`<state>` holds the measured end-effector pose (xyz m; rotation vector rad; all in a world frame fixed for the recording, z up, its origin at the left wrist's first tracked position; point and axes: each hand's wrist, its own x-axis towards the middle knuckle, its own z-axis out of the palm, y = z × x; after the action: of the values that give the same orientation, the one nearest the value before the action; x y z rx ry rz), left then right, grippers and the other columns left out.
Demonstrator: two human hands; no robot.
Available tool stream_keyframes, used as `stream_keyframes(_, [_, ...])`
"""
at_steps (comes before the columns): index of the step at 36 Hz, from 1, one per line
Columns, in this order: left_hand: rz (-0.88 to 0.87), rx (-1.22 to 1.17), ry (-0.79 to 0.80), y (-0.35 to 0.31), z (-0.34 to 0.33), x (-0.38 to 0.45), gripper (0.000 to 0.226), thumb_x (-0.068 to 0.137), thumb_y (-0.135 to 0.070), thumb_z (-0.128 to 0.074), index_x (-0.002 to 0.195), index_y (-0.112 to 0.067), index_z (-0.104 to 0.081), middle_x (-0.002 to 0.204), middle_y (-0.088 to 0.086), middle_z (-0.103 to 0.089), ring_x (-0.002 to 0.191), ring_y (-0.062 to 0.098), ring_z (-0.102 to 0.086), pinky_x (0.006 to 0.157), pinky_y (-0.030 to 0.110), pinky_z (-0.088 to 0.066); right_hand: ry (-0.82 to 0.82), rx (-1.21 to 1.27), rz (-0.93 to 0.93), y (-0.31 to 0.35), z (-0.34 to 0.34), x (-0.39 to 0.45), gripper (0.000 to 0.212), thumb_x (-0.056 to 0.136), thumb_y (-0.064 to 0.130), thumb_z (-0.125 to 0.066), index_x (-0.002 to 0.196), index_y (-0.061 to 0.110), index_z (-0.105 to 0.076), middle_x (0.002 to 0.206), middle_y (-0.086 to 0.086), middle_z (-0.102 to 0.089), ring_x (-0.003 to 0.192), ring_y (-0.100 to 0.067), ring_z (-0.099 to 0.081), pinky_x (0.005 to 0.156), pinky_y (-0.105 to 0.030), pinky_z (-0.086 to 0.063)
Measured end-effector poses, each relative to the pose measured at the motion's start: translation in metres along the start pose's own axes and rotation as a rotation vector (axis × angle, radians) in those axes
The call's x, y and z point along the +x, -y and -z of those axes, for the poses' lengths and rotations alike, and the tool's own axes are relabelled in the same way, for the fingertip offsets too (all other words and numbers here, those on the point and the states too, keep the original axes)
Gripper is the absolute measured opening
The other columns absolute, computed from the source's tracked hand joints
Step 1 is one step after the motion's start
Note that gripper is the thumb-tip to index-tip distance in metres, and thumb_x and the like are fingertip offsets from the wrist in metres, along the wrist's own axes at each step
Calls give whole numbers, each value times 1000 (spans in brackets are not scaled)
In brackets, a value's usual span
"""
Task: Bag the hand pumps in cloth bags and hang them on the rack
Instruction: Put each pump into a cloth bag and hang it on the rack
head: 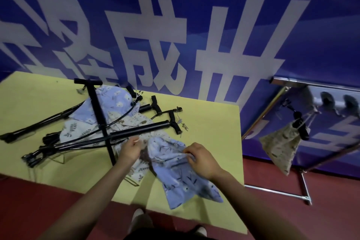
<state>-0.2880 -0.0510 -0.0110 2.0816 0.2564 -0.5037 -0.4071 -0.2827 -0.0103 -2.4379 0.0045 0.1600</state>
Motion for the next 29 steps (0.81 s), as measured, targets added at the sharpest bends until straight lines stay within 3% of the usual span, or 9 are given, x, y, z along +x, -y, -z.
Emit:
stream_keyframes(6, [-48,187,-6,10,45,48,41,100,-28,-45,137,-13,-46,139,15,-44,97,24,-58,82,31,-46,-45,59,-122,21,-22,41,26,96,10,-46,114,7,-64,115,-12,-58,106,-26,-54,86,-25,-38])
stream_keyframes(10, [-81,287,-22,33,98,79,38,99,-26,-45,134,-12,-52,133,16,-51,89,27,-61,70,32,-48,-85,205,-258,45,-41,76,27,98,7,-41,110,8,-64,110,-8,-60,97,-24,-57,77,-23,-37])
stream_keyframes(14, [-135,317,-58,54,161,102,30,99,-15,-47,121,-2,-62,126,18,-60,111,33,-57,85,33,-43,-14,182,-301,70,-72,113,27,99,10,-40,114,8,-62,107,-11,-63,81,-22,-52,69,-27,-36])
stream_keyframes(16, [-170,288,-152,62,188,110,26,96,-11,-51,112,2,-66,116,21,-65,107,35,-60,85,35,-43,32,171,-327,80,-88,128,25,100,12,-39,112,11,-61,98,-10,-61,78,-22,-50,68,-28,-35])
stream_keyframes(18, [-189,265,-220,72,213,117,23,94,-7,-53,108,2,-67,105,25,-66,94,37,-61,79,37,-45,50,220,-393,88,-106,146,21,100,14,-40,90,14,-59,81,-10,-55,71,-26,-46,67,-30,-33])
stream_keyframes(20, [-202,287,-244,83,235,123,20,93,-8,-55,106,-2,-68,102,23,-63,88,37,-60,74,36,-44,30,340,-516,93,-123,168,32,99,18,-44,67,14,-44,66,-12,-43,61,-25,-38,64,-34,-31])
stream_keyframes(23, [-243,361,-295,98,259,136,17,89,-8,-58,99,-5,-71,99,20,-60,88,36,-60,75,34,-45,-81,686,-804,99,-139,199,44,97,34,-52,60,14,-42,57,-10,-40,49,-20,-36,57,-35,-33])
stream_keyframes(26, [-271,466,-309,102,271,145,16,87,-11,-59,96,-10,-73,96,15,-61,89,32,-59,72,34,-47,-208,992,-973,102,-140,214,36,95,34,-57,71,8,-49,39,-4,-37,37,-17,-37,43,-28,-33])
stream_keyframes(29, [-276,641,-290,109,284,156,15,86,-24,-63,94,-15,-73,95,11,-64,94,31,-56,70,34,-47,-260,1080,-1034,97,-143,224,30,91,35,-63,90,6,-58,43,-8,-45,35,-21,-46,42,-29,-40])
